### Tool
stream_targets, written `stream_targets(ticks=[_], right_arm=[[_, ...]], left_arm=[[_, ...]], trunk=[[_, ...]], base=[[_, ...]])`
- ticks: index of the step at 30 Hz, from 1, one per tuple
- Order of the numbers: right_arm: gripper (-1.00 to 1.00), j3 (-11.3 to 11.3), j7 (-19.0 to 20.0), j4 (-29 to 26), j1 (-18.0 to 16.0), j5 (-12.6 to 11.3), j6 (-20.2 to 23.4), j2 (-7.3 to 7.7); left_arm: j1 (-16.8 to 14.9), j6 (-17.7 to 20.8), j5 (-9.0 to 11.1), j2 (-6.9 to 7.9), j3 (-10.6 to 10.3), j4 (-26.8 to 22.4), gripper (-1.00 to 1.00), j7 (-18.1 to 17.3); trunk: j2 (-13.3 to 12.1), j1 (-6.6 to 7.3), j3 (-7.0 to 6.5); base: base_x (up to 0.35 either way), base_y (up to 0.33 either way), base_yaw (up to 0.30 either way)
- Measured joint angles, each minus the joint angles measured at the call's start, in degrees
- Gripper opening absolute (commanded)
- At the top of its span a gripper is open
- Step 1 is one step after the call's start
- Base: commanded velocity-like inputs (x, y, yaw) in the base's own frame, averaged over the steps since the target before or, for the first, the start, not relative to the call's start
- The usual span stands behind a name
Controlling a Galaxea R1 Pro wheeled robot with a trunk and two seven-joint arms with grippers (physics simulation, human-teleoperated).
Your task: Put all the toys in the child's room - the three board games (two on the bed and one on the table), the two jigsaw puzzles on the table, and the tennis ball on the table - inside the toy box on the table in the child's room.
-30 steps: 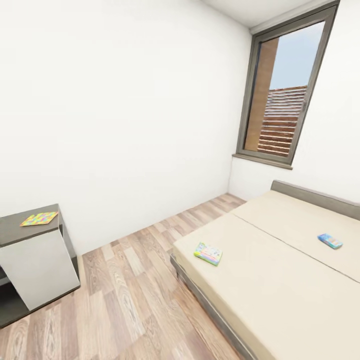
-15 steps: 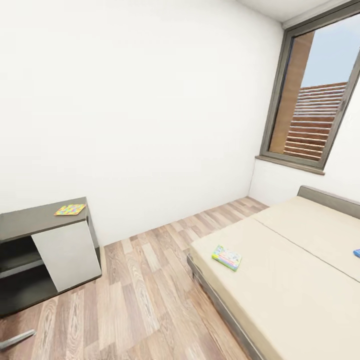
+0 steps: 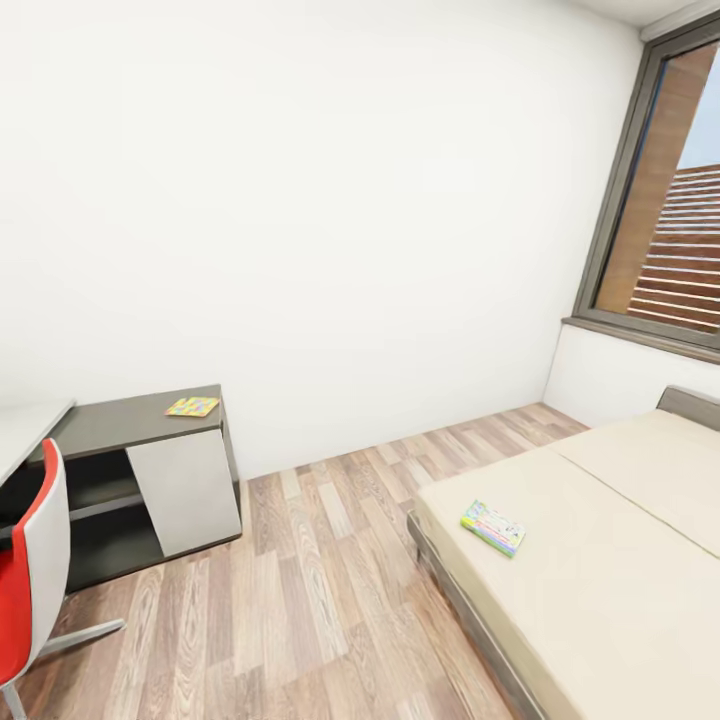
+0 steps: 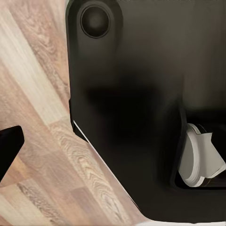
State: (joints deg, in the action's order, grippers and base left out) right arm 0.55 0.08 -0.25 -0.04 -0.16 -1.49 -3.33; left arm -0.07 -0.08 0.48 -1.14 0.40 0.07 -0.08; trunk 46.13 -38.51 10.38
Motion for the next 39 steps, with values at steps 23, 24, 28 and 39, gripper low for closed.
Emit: stream_targets(ticks=[23, 24, 28, 39], right_arm=[[1.00, 0.02, 0.00, 0.00, 0.03, 0.00, 0.03, 0.06], [1.00, 0.02, 0.00, 0.00, 0.03, 0.00, 0.03, 0.06], [1.00, -0.03, 0.00, 0.01, 0.03, -0.06, 0.05, 0.08], [1.00, -0.06, 0.00, 0.00, -0.01, -0.16, 0.13, 0.17]], left_arm=[[-0.01, -1.50, -0.08, 0.00, -0.13, -0.01, 1.00, 0.00], [-0.01, -1.50, -0.08, 0.00, -0.14, -0.01, 1.00, 0.00], [-0.01, -1.51, -0.08, 0.00, -0.16, -0.02, 1.00, 0.00], [-0.01, -1.51, -0.08, -0.12, -0.16, 0.01, 1.00, 0.00]], trunk=[[0.00, 0.00, 0.00], [0.00, 0.00, 0.00], [0.00, 0.00, 0.00], [-1.19, 0.65, -0.53]], base=[[0.000, 0.000, 0.275], [0.000, 0.000, 0.275], [0.000, 0.000, 0.275], [0.000, 0.000, 0.255]])
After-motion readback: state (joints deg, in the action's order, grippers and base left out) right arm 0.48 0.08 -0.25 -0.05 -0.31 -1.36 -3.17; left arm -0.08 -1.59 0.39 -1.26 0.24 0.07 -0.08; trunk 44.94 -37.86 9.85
